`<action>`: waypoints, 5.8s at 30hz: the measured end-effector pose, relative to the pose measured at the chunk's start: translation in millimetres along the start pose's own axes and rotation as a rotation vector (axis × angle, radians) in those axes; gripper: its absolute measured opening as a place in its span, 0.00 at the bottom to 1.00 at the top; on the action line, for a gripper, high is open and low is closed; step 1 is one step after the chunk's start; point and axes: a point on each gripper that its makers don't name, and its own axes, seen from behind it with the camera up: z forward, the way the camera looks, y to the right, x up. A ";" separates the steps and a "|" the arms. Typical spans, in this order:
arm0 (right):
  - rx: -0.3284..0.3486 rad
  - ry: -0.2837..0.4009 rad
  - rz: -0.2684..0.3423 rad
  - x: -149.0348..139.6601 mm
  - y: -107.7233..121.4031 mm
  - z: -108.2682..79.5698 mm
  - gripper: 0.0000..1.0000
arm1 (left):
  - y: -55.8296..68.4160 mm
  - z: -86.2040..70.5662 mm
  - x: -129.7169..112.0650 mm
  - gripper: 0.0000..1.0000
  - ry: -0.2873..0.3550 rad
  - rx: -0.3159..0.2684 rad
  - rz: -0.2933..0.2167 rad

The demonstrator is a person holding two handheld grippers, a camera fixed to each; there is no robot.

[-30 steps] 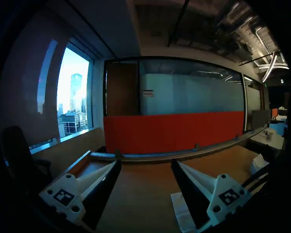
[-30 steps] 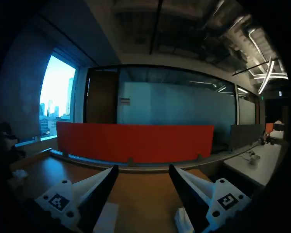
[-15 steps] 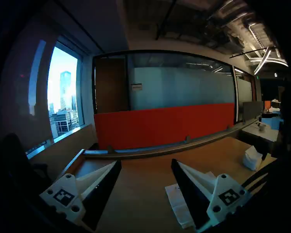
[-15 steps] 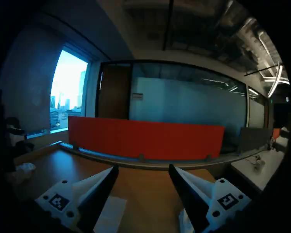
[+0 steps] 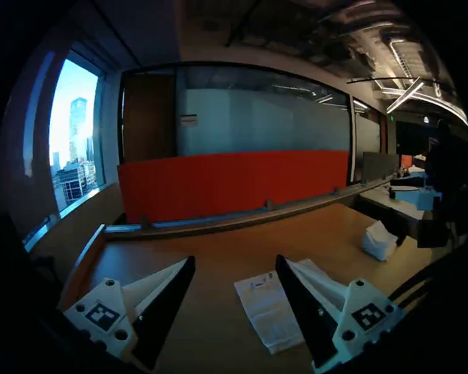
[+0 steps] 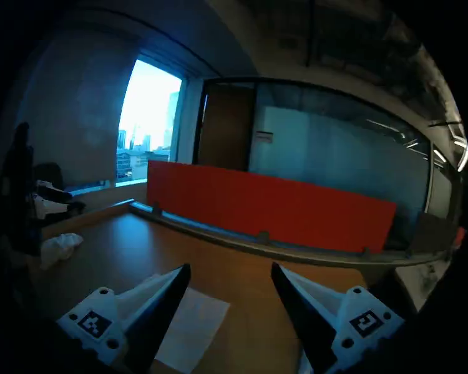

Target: Fold towel

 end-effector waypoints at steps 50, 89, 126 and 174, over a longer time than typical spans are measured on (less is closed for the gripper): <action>0.223 -0.351 -0.077 -202.6 -61.3 32.3 1.00 | 73.2 51.3 -210.0 0.96 -0.353 -0.253 0.118; 0.346 -0.583 -0.110 -326.6 -88.6 26.9 0.98 | 95.0 71.0 -304.4 0.95 -0.575 -0.336 0.124; 0.407 -0.635 -0.092 -341.4 -96.7 21.7 0.35 | 95.6 71.8 -314.0 0.55 -0.630 -0.313 0.173; 0.410 -0.514 -0.077 -258.7 -103.3 -7.6 0.11 | 100.2 43.6 -246.3 0.08 -0.595 -0.272 0.052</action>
